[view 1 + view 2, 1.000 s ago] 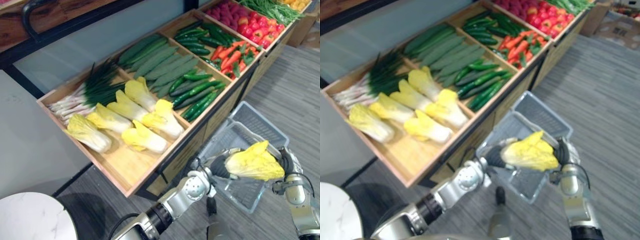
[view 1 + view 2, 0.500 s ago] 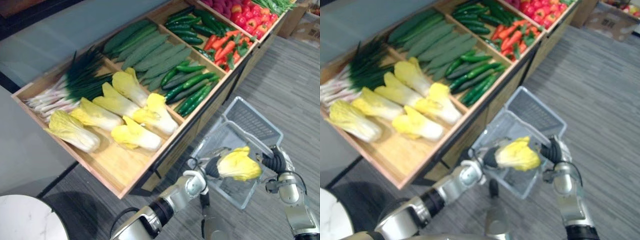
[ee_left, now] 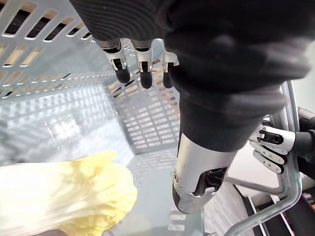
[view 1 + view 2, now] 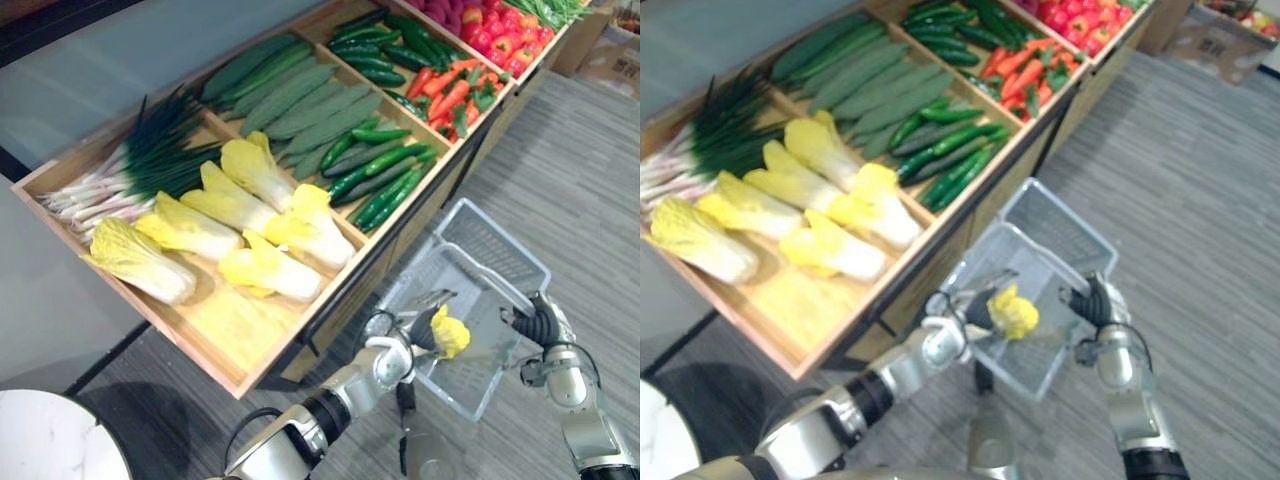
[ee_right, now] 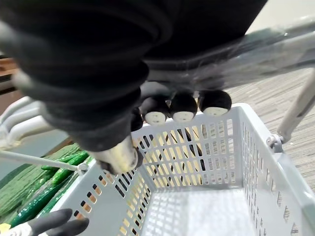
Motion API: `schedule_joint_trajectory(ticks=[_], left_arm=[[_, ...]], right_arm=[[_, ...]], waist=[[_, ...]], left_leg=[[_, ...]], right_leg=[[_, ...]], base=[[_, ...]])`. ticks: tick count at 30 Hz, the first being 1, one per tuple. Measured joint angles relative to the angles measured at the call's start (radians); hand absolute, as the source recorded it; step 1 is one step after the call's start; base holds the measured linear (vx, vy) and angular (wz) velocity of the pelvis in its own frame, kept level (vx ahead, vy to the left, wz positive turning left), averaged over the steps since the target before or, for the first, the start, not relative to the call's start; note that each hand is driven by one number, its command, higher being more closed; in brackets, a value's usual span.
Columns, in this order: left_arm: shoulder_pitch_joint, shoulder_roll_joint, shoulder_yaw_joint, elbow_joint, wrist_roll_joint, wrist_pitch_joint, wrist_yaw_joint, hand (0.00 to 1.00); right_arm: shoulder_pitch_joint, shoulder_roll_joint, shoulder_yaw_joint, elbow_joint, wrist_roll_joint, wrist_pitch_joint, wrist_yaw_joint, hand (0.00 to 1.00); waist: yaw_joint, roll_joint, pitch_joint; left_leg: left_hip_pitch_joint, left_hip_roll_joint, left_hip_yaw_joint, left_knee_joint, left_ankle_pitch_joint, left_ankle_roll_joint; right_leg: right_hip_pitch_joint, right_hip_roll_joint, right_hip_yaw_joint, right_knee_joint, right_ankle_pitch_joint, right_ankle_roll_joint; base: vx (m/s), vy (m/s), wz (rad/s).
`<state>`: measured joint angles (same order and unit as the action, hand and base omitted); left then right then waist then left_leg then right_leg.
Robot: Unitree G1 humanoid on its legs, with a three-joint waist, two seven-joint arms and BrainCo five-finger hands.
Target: Pick vegetable in the basket
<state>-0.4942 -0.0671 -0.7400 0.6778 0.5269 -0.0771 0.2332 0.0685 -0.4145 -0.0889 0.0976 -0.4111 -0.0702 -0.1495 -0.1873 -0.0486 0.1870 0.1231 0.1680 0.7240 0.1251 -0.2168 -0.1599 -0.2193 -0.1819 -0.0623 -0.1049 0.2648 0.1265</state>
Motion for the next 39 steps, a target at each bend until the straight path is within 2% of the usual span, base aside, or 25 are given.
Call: schedule_joint_trajectory(ticks=[3, 5, 8, 9, 10, 12, 16, 18, 20, 23, 28, 29, 32, 36, 39], left_arm=[[0.027, 0.006, 0.000, -0.137, -0.015, -0.005, -0.009, 0.00], [0.060, 0.020, 0.001, -0.299, -0.057, -0.024, -0.034, 0.00], [0.139, 0.105, 0.040, -0.577, -0.155, -0.088, -0.077, 0.00], [0.156, 0.121, 0.060, -0.622, -0.172, -0.097, -0.081, 0.00], [0.187, 0.155, 0.103, -0.697, -0.201, -0.111, -0.083, 0.00], [0.269, 0.215, 0.217, -0.829, -0.225, -0.117, -0.081, 0.00], [0.401, 0.253, 0.377, -0.970, -0.248, -0.118, -0.058, 0.00], [0.498, 0.268, 0.478, -1.046, -0.240, -0.119, -0.033, 0.00], [0.553, 0.266, 0.535, -1.075, -0.237, -0.119, -0.017, 0.00], [0.657, 0.238, 0.637, -1.099, -0.227, -0.118, 0.003, 0.00], [0.797, 0.120, 0.826, -1.065, -0.190, -0.115, 0.077, 0.00], [0.820, 0.086, 0.881, -1.012, -0.188, -0.115, 0.106, 0.00], [0.845, 0.062, 0.945, -0.866, -0.148, -0.105, 0.151, 0.00], [0.842, 0.024, 1.028, -0.616, -0.112, -0.057, 0.160, 0.00], [0.821, 0.023, 1.106, -0.445, -0.115, -0.010, 0.167, 0.00]], right_arm=[[0.004, 0.000, -0.007, 0.033, 0.000, -0.001, -0.003, 1.00], [0.020, 0.002, -0.027, 0.061, -0.006, 0.000, -0.004, 1.00], [0.075, 0.018, -0.071, 0.109, -0.020, -0.001, -0.005, 1.00], [0.082, 0.025, -0.080, 0.122, -0.020, -0.001, -0.005, 1.00], [0.095, 0.035, -0.093, 0.149, -0.021, -0.001, -0.005, 1.00], [0.123, 0.039, -0.100, 0.201, -0.021, 0.000, -0.005, 1.00], [0.150, 0.040, -0.111, 0.283, -0.024, 0.001, -0.005, 1.00], [0.170, 0.046, -0.144, 0.330, -0.024, 0.002, -0.005, 1.00], [0.171, 0.051, -0.155, 0.356, -0.024, 0.003, -0.005, 1.00], [0.172, 0.089, -0.215, 0.396, -0.024, 0.003, -0.006, 1.00], [0.175, 0.136, -0.263, 0.430, -0.024, -0.001, -0.015, 1.00], [0.177, 0.149, -0.279, 0.434, -0.024, 0.000, -0.017, 1.00], [0.179, 0.161, -0.299, 0.457, -0.022, -0.001, -0.020, 1.00], [0.187, 0.166, -0.301, 0.475, -0.021, -0.001, -0.025, 1.00], [0.187, 0.183, -0.305, 0.480, -0.021, -0.001, -0.043, 1.00]], waist=[[0.002, 0.001, 0.000], [0.010, 0.003, 0.000], [0.038, 0.013, -0.002], [0.041, 0.013, -0.001], [0.056, 0.014, -0.002], [0.061, 0.026, -0.008], [0.066, 0.046, -0.019], [0.089, 0.059, -0.032], [0.096, 0.060, -0.033], [0.112, 0.058, -0.051], [0.138, 0.048, -0.073], [0.140, 0.046, -0.077], [0.140, 0.043, -0.086], [0.160, 0.035, -0.110], [0.162, 0.026, -0.115]], left_leg=[[-0.013, 0.001, -0.028, 0.002, 0.000, 0.001], [-0.017, 0.005, -0.057, 0.009, 0.000, 0.001], [-0.019, 0.020, -0.103, 0.018, 0.000, 0.001], [-0.021, 0.021, -0.109, 0.018, 0.000, 0.001], [-0.022, 0.022, -0.118, 0.019, 0.001, 0.002], [-0.036, 0.024, -0.152, 0.020, 0.003, 0.006], [-0.043, 0.027, -0.198, 0.020, 0.012, 0.007], [-0.050, 0.029, -0.226, 0.018, 0.020, 0.008], [-0.052, 0.030, -0.247, 0.017, 0.027, 0.008], [-0.072, 0.033, -0.285, 0.016, 0.034, 0.011], [-0.087, 0.025, -0.324, -0.003, 0.060, 0.013], [-0.086, 0.025, -0.339, -0.015, 0.072, 0.013], [-0.087, 0.025, -0.364, -0.042, 0.094, 0.012], [-0.084, 0.024, -0.382, -0.083, 0.124, 0.011], [-0.084, 0.025, -0.385, -0.090, 0.133, 0.011]], right_leg=[[0.005, -0.008, -0.021, 0.000, 0.000, 0.000], [0.018, -0.014, -0.047, 0.000, 0.000, 0.000], [0.054, -0.013, -0.087, 0.000, -0.001, 0.001], [0.057, -0.014, -0.094, 0.000, -0.001, 0.001], [0.063, -0.016, -0.100, 0.000, -0.003, 0.003], [0.075, -0.022, -0.138, 0.000, -0.005, 0.005], [0.103, -0.026, -0.187, 0.000, -0.010, 0.005], [0.116, -0.027, -0.219, 0.000, -0.010, 0.004], [0.128, -0.029, -0.241, 0.000, -0.010, 0.004], [0.138, -0.034, -0.281, 0.000, -0.014, 0.000], [0.146, -0.043, -0.320, 0.000, -0.030, -0.009], [0.161, -0.044, -0.340, 0.000, -0.038, -0.008], [0.171, -0.043, -0.371, 0.000, -0.051, -0.013], [0.170, -0.038, -0.393, -0.001, -0.055, -0.019], [0.171, -0.036, -0.399, -0.001, -0.056, -0.021]], base=[[-0.01, -0.022, 0.23], [0.00, -0.026, 0.32], [-0.02, -0.032, 0.33], [-0.02, -0.025, 0.30], [-0.03, -0.022, 0.23], [-0.04, -0.031, 0.38], [0.00, -0.020, 0.37], [0.01, -0.014, 0.37], [0.00, -0.014, 0.29], [-0.04, -0.022, 0.37], [-0.04, -0.034, 0.26], [-0.03, -0.042, 0.36], [-0.05, -0.060, 0.34], [-0.03, -0.042, 0.15], [-0.01, -0.020, 0.05]])
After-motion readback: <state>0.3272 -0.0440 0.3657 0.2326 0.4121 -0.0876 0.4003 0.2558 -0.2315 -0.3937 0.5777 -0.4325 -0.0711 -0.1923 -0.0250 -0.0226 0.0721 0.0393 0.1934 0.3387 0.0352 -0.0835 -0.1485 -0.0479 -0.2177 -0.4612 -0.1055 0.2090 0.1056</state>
